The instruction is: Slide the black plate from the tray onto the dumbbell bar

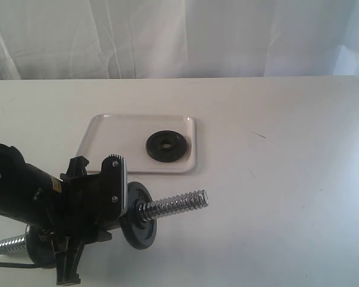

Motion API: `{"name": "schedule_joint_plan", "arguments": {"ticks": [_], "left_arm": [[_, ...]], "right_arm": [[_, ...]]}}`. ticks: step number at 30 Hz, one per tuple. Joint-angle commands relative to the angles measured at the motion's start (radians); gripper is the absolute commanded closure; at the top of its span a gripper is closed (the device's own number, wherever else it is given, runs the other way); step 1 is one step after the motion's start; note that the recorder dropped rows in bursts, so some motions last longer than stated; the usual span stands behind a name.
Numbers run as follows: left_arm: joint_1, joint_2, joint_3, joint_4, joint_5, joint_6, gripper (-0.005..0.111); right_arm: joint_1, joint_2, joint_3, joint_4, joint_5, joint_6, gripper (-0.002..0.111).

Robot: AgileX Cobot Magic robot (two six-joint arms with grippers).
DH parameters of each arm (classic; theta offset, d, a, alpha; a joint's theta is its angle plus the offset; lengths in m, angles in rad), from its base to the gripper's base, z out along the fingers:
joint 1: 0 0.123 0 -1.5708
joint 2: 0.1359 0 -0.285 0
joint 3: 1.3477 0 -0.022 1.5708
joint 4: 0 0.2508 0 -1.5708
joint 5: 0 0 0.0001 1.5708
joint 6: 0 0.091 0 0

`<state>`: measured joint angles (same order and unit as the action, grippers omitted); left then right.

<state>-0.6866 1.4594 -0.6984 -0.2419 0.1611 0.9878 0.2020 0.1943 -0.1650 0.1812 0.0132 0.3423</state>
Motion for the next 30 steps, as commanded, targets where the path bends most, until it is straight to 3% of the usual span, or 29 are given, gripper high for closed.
{"name": "schedule_joint_plan", "arguments": {"ticks": [1,5,12,25,27,30], "left_arm": [[-0.003,-0.052,-0.023,-0.042,-0.088,-0.021,0.107],[-0.003,-0.052,-0.023,-0.042,-0.088,-0.021,0.107],[-0.003,-0.052,-0.023,-0.042,-0.086,-0.021,0.107],[-0.003,-0.052,-0.023,-0.042,-0.079,-0.021,0.107],[-0.003,-0.052,-0.023,-0.042,-0.079,-0.021,0.107],[-0.003,-0.052,-0.023,-0.042,-0.079,-0.021,0.107]], "right_arm": [[0.000,0.260,-0.210,-0.001,0.191,-0.187,0.108],[0.029,0.540,-0.437,0.012,0.394,-0.342,0.108],[0.169,1.010,-0.815,0.081,0.622,-0.550,0.108],[0.310,1.704,-1.452,0.065,0.705,-0.679,0.107],[0.318,1.759,-1.504,0.065,0.712,-0.714,0.101],[0.325,1.831,-1.569,0.065,0.745,-0.791,0.074]]}}
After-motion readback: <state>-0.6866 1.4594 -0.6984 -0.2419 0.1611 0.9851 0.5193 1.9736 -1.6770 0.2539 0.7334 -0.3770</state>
